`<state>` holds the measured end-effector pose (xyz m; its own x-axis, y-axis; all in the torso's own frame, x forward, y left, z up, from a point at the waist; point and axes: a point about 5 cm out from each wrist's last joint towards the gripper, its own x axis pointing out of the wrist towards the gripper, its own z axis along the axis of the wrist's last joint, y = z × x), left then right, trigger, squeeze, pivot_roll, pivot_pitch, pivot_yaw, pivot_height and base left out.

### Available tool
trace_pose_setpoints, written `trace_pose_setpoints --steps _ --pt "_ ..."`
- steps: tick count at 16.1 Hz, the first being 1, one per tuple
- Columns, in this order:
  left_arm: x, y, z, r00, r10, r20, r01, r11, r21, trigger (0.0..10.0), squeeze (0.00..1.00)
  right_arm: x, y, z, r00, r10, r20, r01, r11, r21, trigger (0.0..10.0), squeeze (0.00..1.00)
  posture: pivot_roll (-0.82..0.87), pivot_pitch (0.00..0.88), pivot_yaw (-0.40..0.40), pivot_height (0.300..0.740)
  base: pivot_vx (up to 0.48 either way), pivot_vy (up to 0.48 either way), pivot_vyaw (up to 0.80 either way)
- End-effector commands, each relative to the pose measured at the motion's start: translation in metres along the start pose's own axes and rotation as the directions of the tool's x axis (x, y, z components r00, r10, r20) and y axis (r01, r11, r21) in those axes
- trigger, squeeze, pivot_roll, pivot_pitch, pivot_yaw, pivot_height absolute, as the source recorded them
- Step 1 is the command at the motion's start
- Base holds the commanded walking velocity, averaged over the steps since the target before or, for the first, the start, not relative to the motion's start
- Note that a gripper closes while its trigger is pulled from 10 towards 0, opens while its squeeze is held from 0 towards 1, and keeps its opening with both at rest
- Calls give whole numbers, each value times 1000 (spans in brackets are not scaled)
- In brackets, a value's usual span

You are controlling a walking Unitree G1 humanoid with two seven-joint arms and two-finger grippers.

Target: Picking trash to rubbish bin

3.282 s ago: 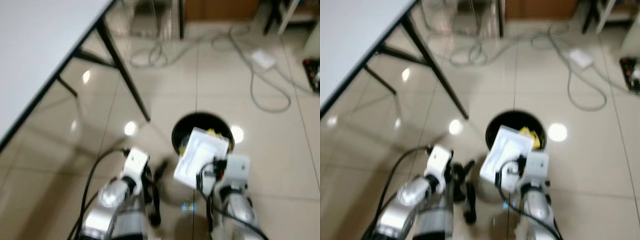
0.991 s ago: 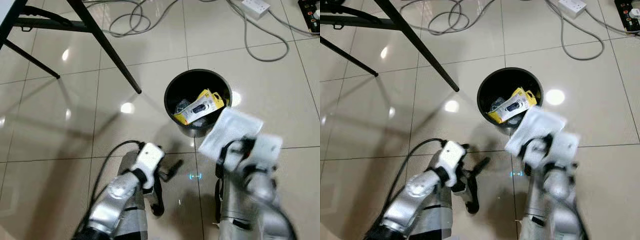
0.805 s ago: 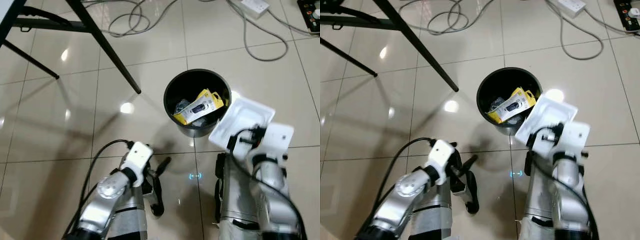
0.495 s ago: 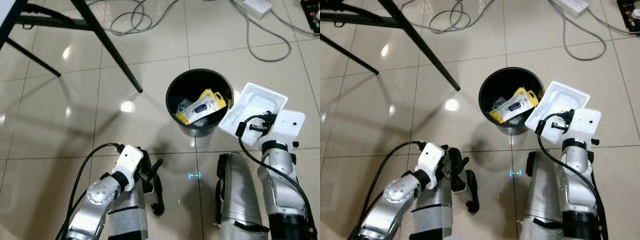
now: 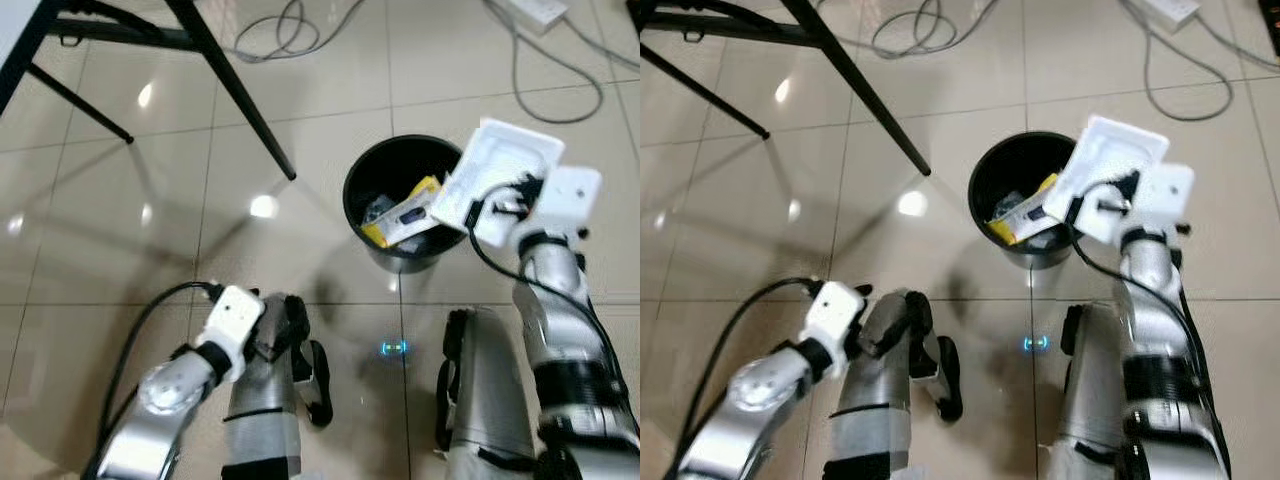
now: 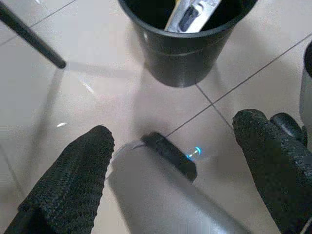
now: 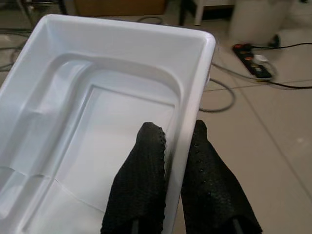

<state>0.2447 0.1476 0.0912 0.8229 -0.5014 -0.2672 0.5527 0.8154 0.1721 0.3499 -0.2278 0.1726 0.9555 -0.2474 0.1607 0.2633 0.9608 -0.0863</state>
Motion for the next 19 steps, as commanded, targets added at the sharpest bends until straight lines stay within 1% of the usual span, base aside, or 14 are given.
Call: trace_pose_setpoints --steps 1,2,4,6,8,12,13,16,19 --pt "-11 3 -9 999 8 -47 -10 1000 -26 10000 0 -2 8 -10 999 32 -25 -32 999 -7 10000 0 230 516 262 562 0 0 0" --pt "-20 5 -7 998 21 -54 -22 1000 -23 10000 0 7 18 -8 998 59 -28 -58 998 17 10000 0 257 528 264 562 0 0 0" --pt "-26 6 -6 998 28 -63 -30 999 -22 10000 0 13 28 -12 995 80 -55 -78 996 35 10000 0 268 536 264 562 0 0 0" --pt "-31 6 -7 997 35 -75 -37 999 -24 10000 0 17 44 -17 988 117 -97 -113 993 46 10000 0 270 543 260 562 0 0 0" --pt "-34 3 -6 996 40 -82 -42 999 -32 10000 0 17 54 -22 983 131 -126 -126 991 45 10000 0 276 550 248 562 0 0 0" --pt "-37 0 -4 995 41 -90 -45 998 -45 10000 0 14 63 -35 972 142 -186 -139 990 30 10000 0 283 557 242 562 0 0 0" --pt "-38 -1 -4 995 41 -92 -46 998 -47 10000 0 14 62 -37 973 130 -192 -129 992 18 10000 0 285 558 240 562 0 0 0" --pt "-41 -1 -6 994 43 -103 -48 998 -50 10000 0 13 52 -42 976 58 -208 -62 998 -13 10000 0 287 558 241 562 0 0 0" --pt "-41 -3 -6 993 36 -112 -42 998 -53 10000 0 10 48 -49 976 30 -215 -40 998 -44 10000 0 284 558 244 562 0 0 0"
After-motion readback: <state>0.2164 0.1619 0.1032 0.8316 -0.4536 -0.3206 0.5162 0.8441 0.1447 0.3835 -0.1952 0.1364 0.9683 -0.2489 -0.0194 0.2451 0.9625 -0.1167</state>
